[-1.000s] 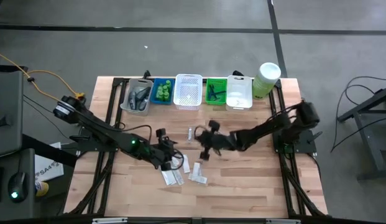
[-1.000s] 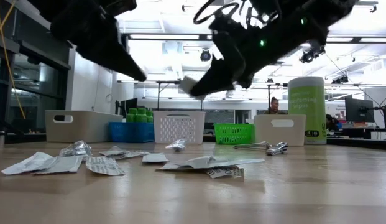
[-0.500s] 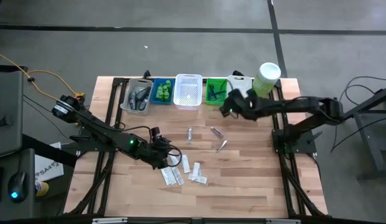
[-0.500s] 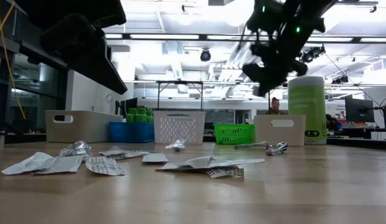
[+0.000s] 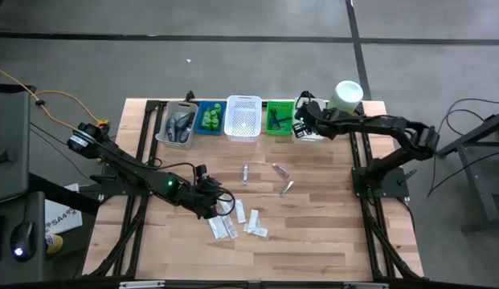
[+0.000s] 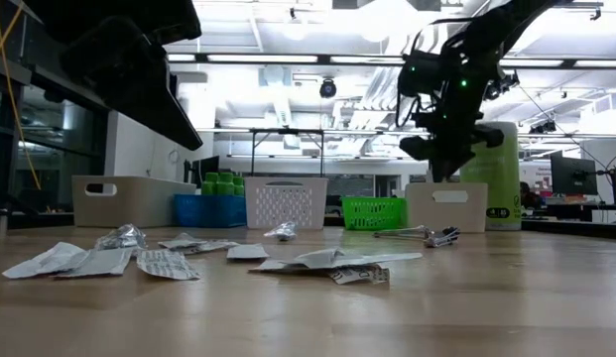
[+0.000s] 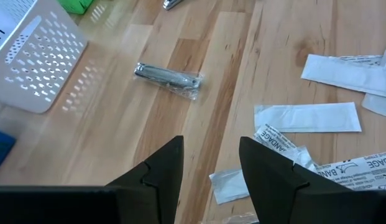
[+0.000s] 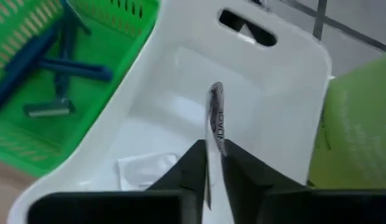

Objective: Pick & Place Travel size toiletries
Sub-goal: Put the bandage into the right white bin

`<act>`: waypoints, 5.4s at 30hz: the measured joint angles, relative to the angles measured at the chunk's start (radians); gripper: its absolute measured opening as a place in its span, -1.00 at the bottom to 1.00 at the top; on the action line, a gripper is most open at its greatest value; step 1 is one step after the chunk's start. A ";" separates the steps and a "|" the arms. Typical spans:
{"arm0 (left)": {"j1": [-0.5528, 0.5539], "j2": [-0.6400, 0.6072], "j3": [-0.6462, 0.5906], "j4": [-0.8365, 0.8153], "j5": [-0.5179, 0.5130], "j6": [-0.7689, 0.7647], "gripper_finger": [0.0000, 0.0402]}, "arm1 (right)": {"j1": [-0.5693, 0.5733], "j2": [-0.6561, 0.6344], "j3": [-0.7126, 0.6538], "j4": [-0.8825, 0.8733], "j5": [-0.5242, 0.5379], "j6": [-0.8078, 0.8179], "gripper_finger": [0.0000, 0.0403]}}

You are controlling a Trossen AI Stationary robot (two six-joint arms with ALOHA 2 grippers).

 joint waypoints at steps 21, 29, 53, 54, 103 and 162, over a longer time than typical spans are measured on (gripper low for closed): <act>-0.007 0.000 -0.001 0.003 0.025 -0.030 -0.23 | 0.006 -0.031 -0.001 -0.016 0.018 -0.015 0.23; -0.006 0.000 -0.001 0.000 0.025 -0.031 -0.23 | 0.013 -0.166 -0.001 -0.045 0.018 -0.026 0.22; -0.006 0.000 -0.001 0.000 0.022 -0.035 -0.23 | 0.331 -0.342 -0.001 -0.056 -0.092 -0.025 0.22; -0.006 0.000 -0.001 0.000 0.021 -0.039 -0.23 | 0.364 -0.340 -0.001 -0.051 -0.094 -0.029 0.22; -0.005 0.001 -0.001 -0.007 0.032 -0.051 -0.23 | 1.039 0.256 -0.047 0.727 -0.354 0.895 0.22; -0.004 0.001 -0.001 -0.052 0.031 -0.048 -0.23 | 1.057 0.479 0.063 0.768 -0.305 1.147 -0.60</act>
